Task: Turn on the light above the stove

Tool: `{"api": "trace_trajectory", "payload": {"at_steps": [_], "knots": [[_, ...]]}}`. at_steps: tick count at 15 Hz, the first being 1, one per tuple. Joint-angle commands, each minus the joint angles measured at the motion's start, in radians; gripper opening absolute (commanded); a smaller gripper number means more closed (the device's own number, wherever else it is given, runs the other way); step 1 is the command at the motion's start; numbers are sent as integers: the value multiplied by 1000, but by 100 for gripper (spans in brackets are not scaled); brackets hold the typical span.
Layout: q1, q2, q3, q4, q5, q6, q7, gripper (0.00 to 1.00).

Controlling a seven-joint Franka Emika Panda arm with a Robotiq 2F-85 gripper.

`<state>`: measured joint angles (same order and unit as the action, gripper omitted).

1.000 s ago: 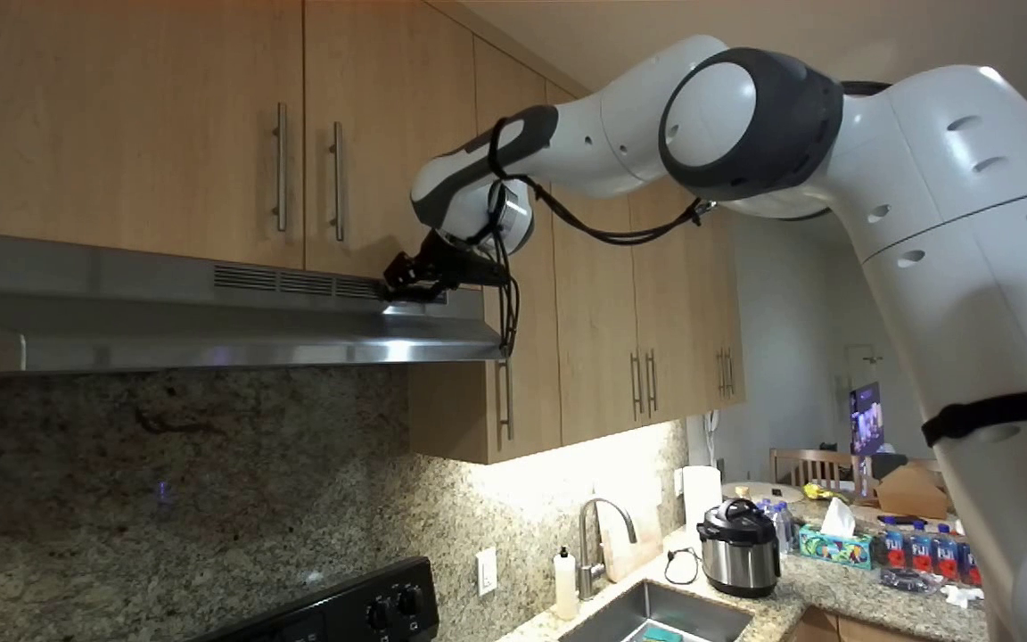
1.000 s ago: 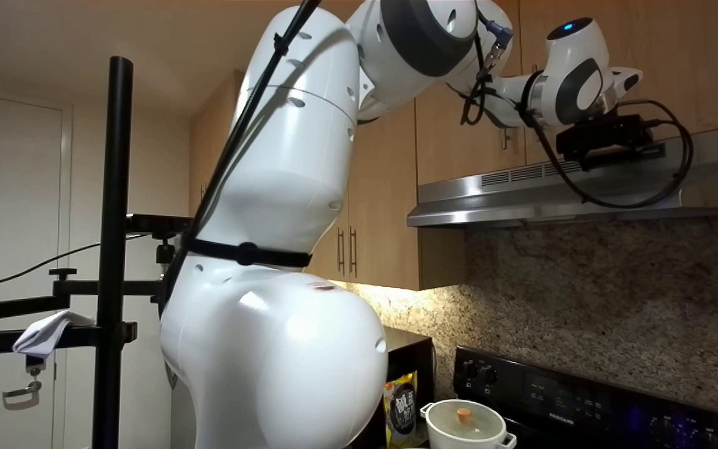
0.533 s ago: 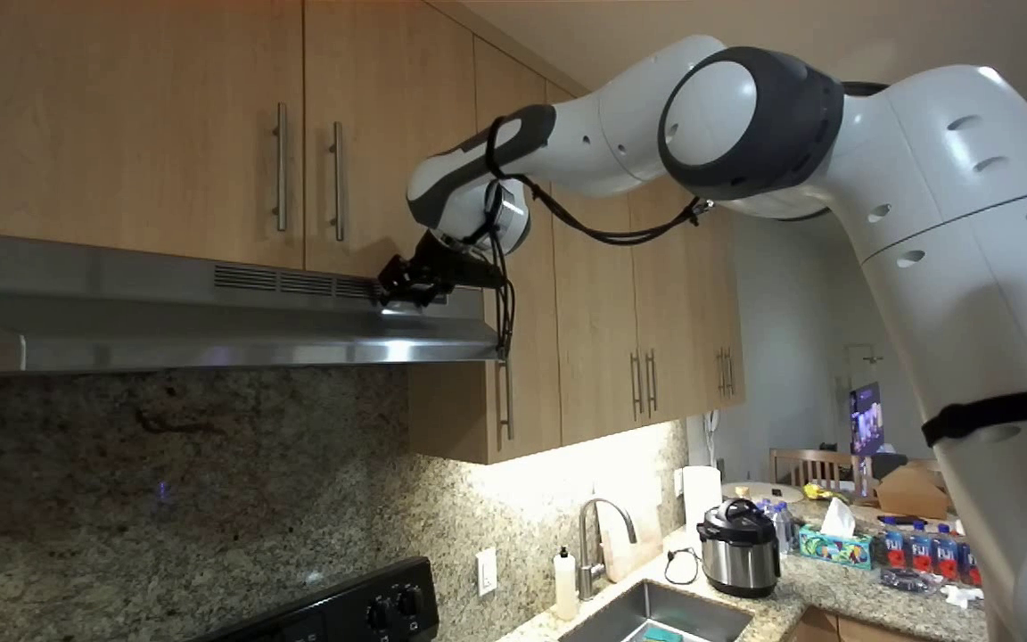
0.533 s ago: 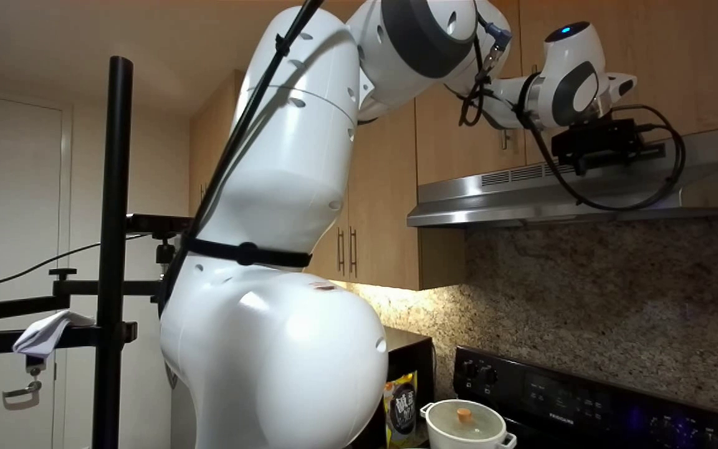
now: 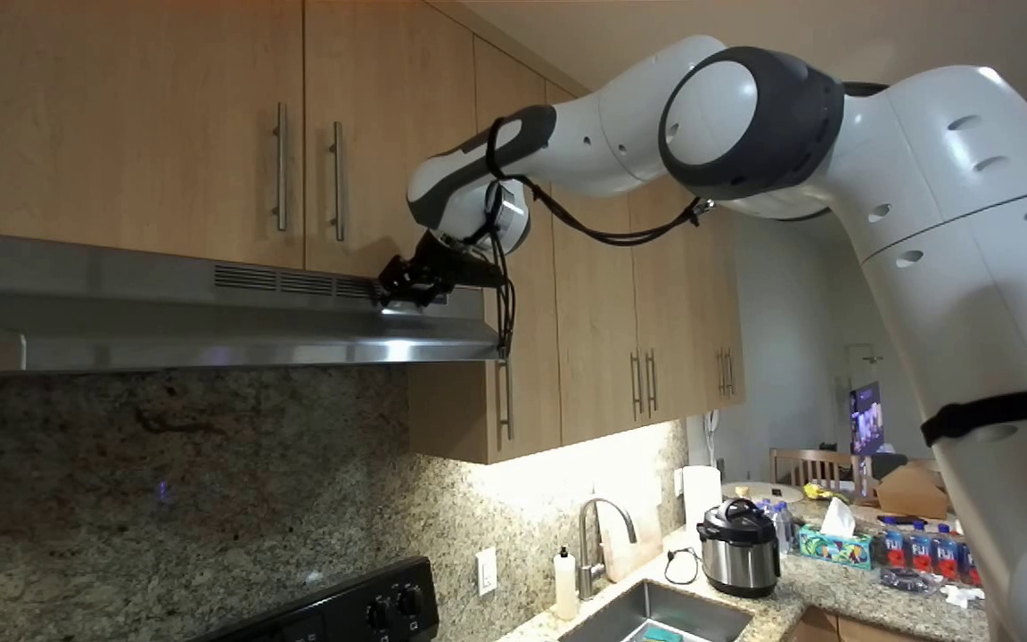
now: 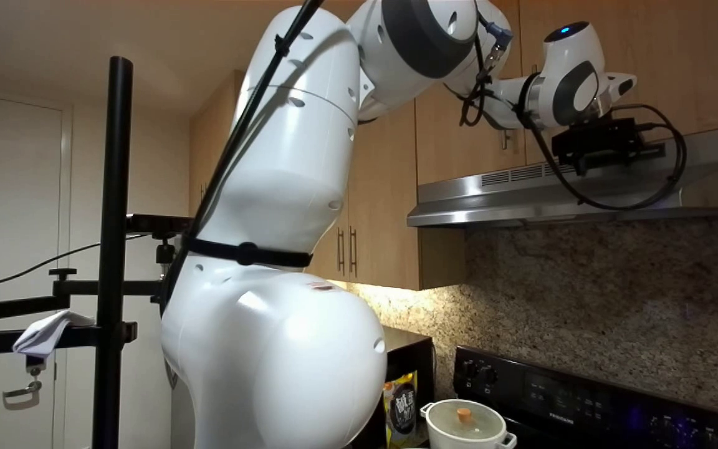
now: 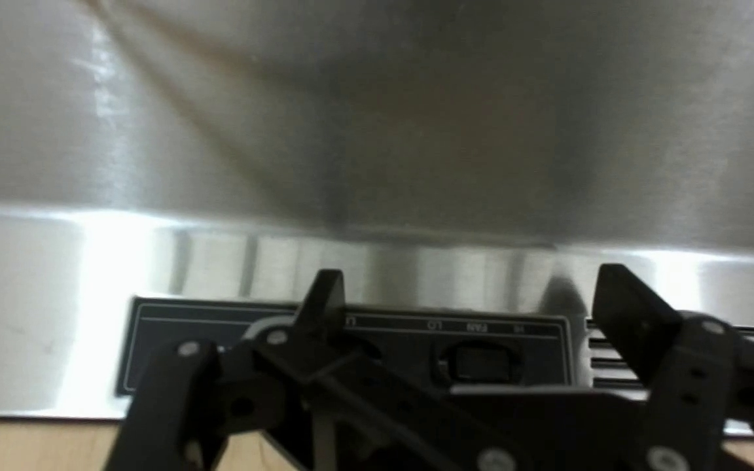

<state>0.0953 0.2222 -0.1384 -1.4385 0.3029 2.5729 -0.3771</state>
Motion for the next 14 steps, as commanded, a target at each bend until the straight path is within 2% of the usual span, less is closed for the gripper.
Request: {"api": "trace_trajectory", "payload": {"at_steps": [1,9,11,12,14], "knots": [[4,-31,-10,-23,-17,12,19,100],[10,-122,-14,-138,-30,73,7,100],[8,-123,-14,-133,-36,50,9,100],[-53,-126,53,-131,-57,41,20,100],[-66,-124,72,-128,-76,34,14,100]]}}
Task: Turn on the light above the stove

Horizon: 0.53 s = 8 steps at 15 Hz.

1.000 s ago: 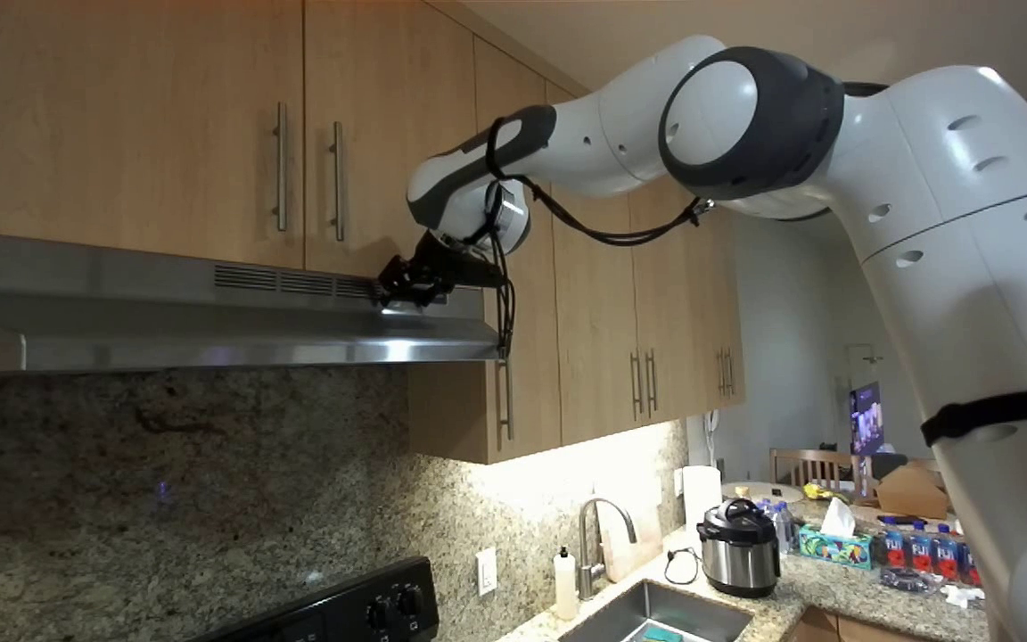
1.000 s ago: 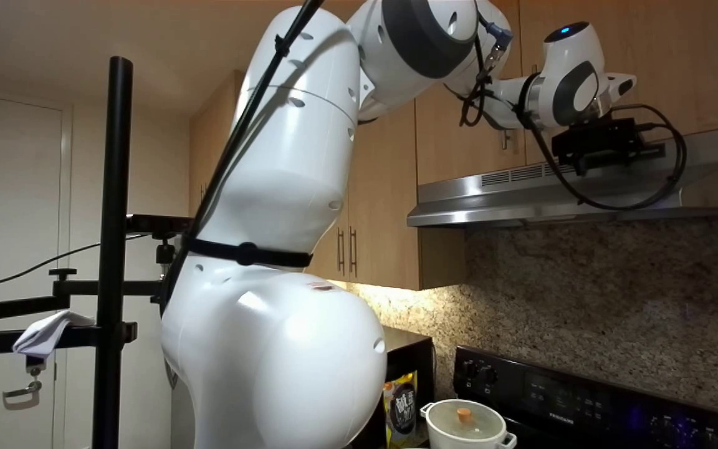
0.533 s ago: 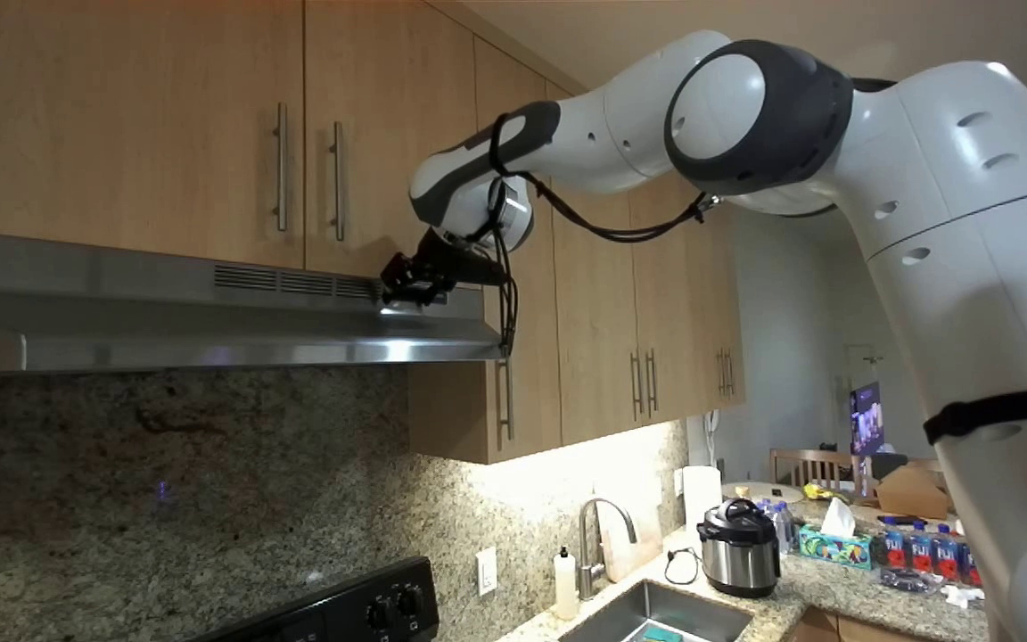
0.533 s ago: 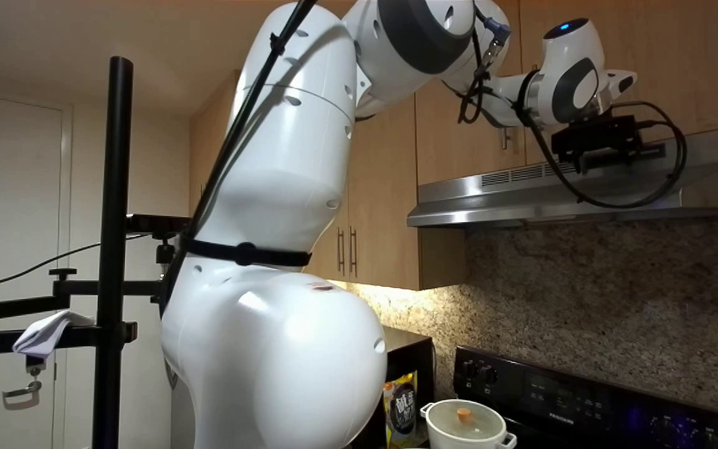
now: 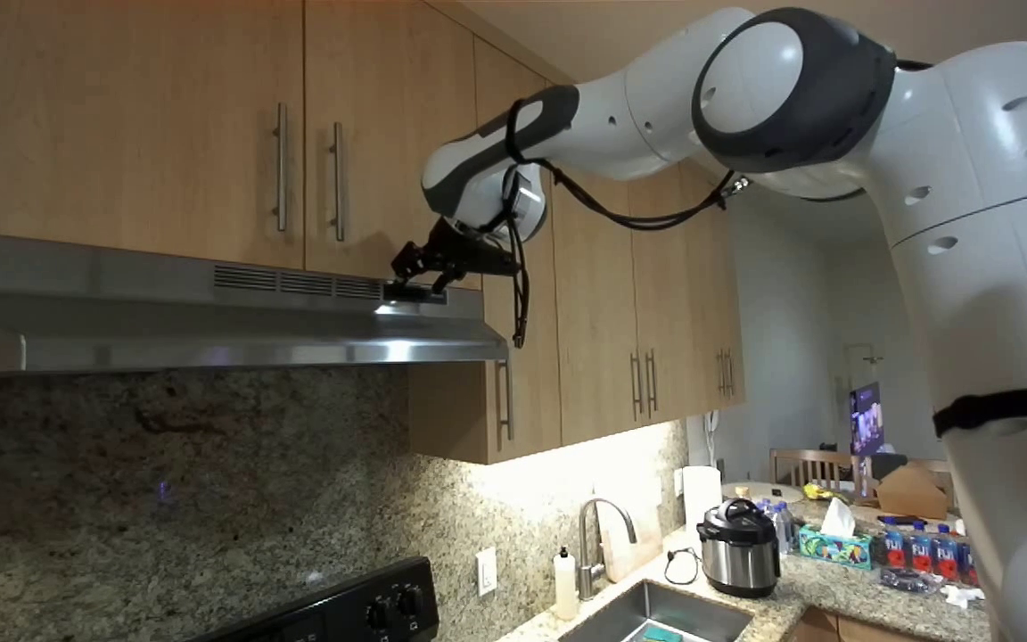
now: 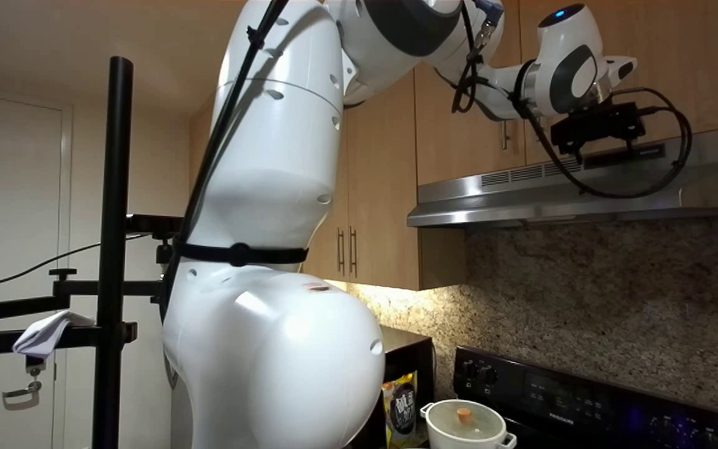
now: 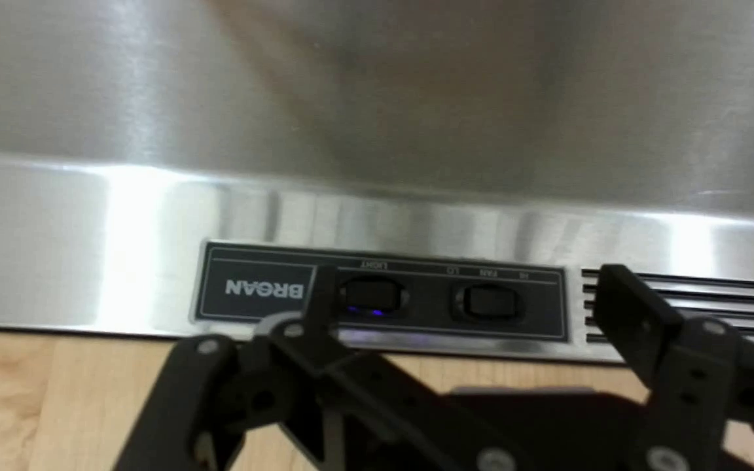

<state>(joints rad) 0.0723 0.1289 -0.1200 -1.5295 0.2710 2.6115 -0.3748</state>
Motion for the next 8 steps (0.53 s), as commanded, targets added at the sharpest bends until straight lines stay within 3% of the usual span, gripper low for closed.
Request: {"api": "trace_trajectory", "payload": {"at_steps": [1,8], "knots": [[-49,-26,64,-30,-55,-9,12,100],[-56,24,92,37,-162,-43,68,100]]}}
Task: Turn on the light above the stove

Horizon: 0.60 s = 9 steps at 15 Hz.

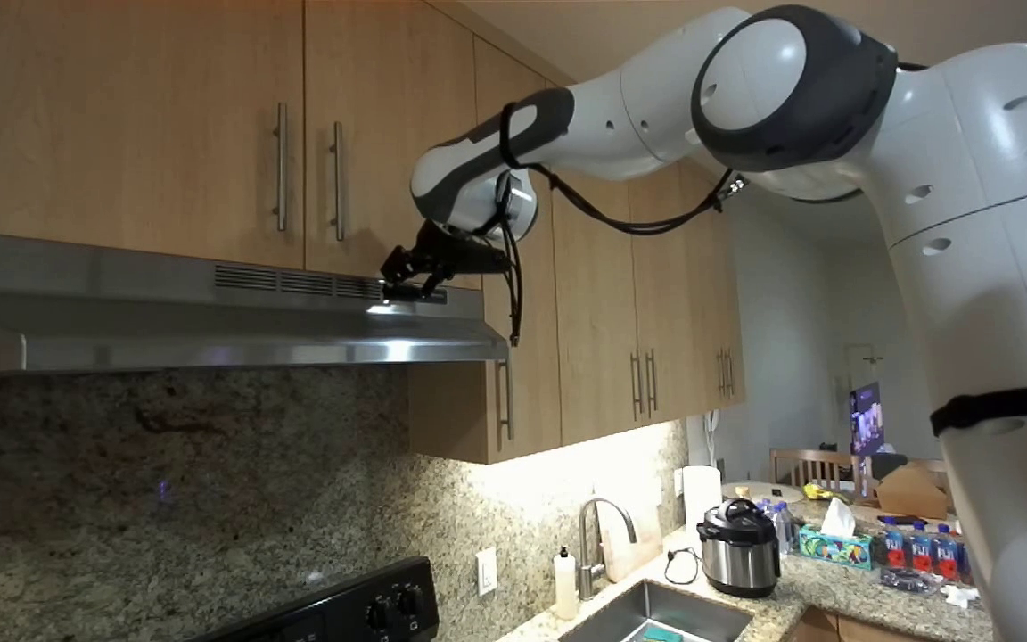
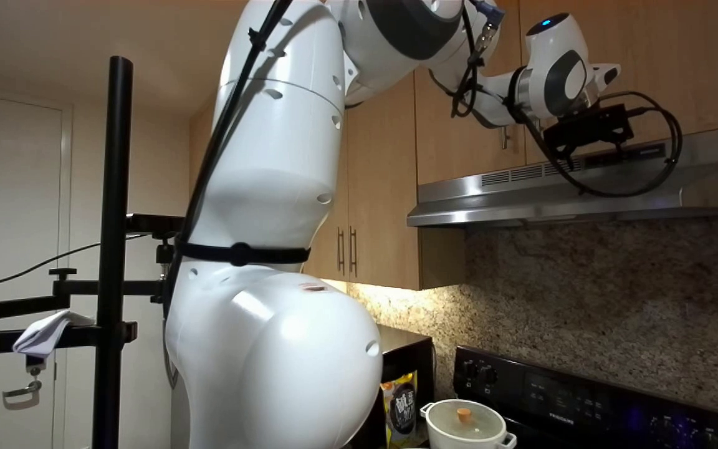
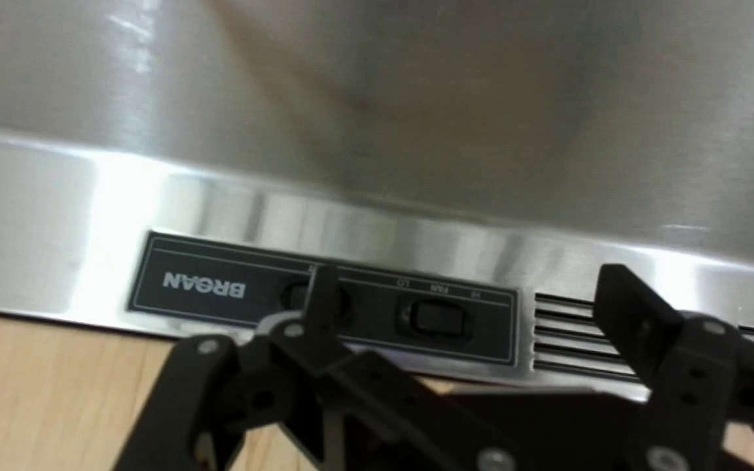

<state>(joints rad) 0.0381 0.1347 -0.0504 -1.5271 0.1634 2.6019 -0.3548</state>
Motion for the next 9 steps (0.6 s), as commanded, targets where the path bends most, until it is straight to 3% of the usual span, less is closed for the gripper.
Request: {"api": "trace_trajectory", "payload": {"at_steps": [1,9], "knots": [[-21,26,23,45,-68,-40,62,100],[-20,94,24,156,-120,-78,132,100]]}}
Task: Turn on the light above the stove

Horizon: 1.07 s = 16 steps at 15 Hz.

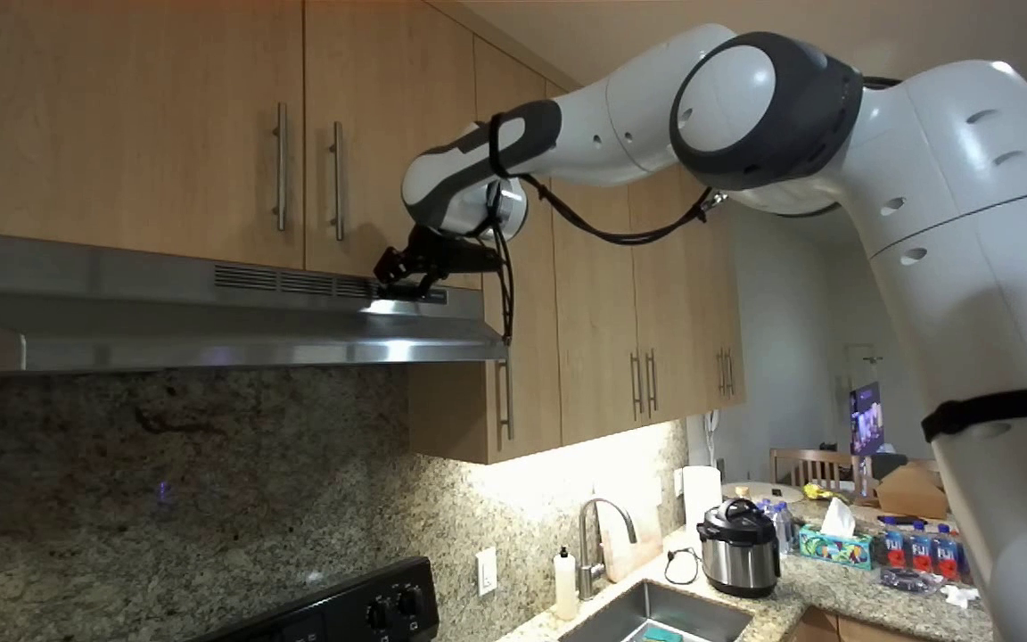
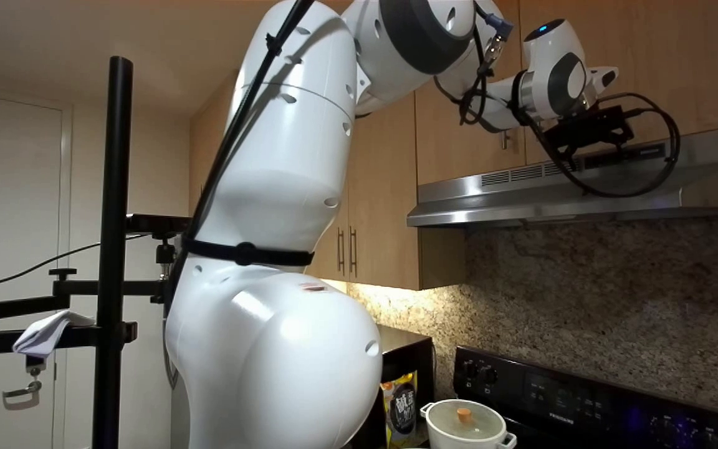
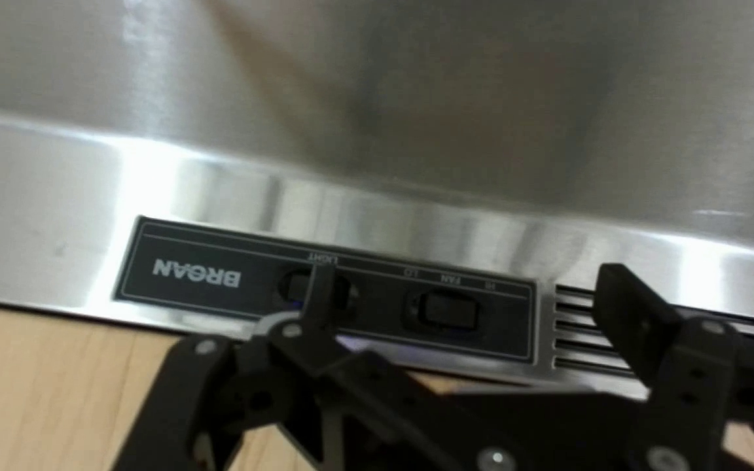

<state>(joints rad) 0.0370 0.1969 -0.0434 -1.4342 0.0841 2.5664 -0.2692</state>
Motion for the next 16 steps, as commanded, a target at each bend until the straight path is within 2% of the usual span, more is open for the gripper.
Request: {"api": "trace_trajectory", "payload": {"at_steps": [1,4,5,9,16], "knots": [[-19,40,17,78,-44,-53,49,100],[-17,63,19,121,-57,-97,59,100],[7,67,-9,127,-49,-107,55,100],[10,85,-21,158,-43,-153,59,100],[2,72,-25,130,-16,-159,36,100]]}}
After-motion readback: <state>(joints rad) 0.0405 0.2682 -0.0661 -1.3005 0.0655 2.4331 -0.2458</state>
